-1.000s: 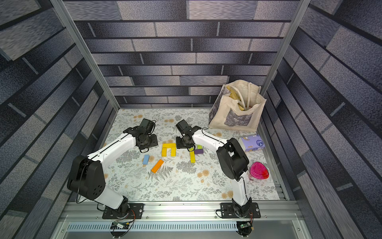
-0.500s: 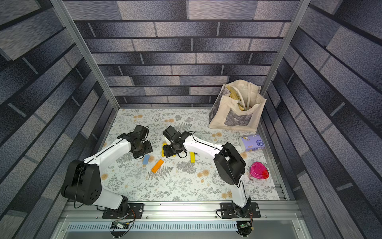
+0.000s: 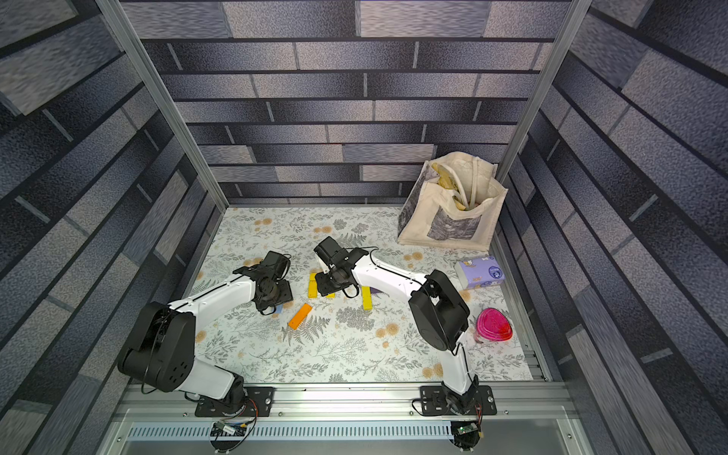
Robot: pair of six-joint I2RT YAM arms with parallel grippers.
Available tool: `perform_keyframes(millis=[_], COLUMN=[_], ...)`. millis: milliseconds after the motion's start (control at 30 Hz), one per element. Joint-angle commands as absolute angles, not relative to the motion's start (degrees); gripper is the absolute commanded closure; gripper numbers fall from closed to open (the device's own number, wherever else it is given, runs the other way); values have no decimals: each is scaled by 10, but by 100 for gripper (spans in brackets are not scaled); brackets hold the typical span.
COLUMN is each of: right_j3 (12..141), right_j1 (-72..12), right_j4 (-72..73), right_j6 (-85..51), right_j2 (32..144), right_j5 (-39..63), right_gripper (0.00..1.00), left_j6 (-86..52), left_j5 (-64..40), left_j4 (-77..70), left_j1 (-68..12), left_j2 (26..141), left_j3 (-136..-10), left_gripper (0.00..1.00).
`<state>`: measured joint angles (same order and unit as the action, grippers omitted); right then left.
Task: Assemble the letter p with building blocks
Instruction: Pick up the building block from the center of the board.
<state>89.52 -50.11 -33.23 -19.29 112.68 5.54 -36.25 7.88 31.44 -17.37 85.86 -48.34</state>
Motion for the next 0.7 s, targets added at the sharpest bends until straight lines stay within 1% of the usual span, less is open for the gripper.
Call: perform_keyframes(millis=[0, 200, 300, 333, 400, 433, 500, 533, 567, 667], right_j3=[885, 865, 857, 853, 845, 842, 834, 831, 828, 818], right_j1=[-491, -477, -471, -469, -465, -464, -459, -457, -454, -444], right_j4=[-339, -338, -337, -336, -333, -332, -330, -329, -329, -329], right_j6=[-206, -210, -212, -212, -214, -214, -214, -214, -214, -214], right_j2=[1096, 1082, 1075, 1072, 1065, 1061, 1054, 1049, 1045, 1030], right_j5=[46, 42, 39, 38, 37, 37, 34, 33, 33, 31], right_gripper=[50, 50, 50, 50, 50, 50, 50, 50, 50, 50], left_j6=[-341, -331, -330, -330, -330, -329, -328, -326, -324, -301], left_j5=[75, 43, 36, 33, 36, 38, 47, 51, 59, 86], left_j4=[292, 294, 302, 301, 305, 307, 312, 313, 316, 317], left_j1=[-161, -161, -161, -161, -163, -163, -164, -166, -169, -190], left_j2=[875, 904, 919, 920, 919, 918, 908, 900, 887, 841], left_j3=[-475, -477, -475, -473, -470, -470, -471, -472, -475, -488], left_gripper=[33, 37, 42, 44, 53, 60, 76, 81, 84, 86])
